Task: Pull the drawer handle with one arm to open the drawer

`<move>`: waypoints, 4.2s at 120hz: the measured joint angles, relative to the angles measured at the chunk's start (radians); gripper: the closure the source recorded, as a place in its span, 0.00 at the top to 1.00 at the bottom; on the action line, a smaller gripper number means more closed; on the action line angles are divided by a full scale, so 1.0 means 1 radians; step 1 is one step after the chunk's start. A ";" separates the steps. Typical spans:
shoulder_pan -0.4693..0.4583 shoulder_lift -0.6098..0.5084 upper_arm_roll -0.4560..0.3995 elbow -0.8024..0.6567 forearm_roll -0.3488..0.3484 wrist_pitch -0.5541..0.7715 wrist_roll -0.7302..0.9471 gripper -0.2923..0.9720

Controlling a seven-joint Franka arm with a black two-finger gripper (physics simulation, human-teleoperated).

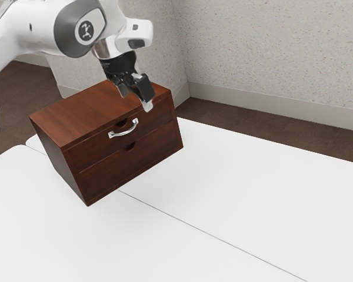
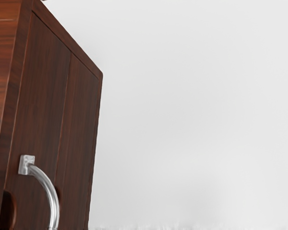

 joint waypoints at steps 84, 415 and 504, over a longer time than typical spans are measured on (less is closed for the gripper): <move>0.023 0.103 0.024 -0.061 0.060 0.019 0.152 0.77; -0.010 -0.101 -0.149 -0.398 0.149 0.126 0.077 0.56; 0.004 -0.175 -0.277 -0.496 0.193 0.126 -0.028 0.57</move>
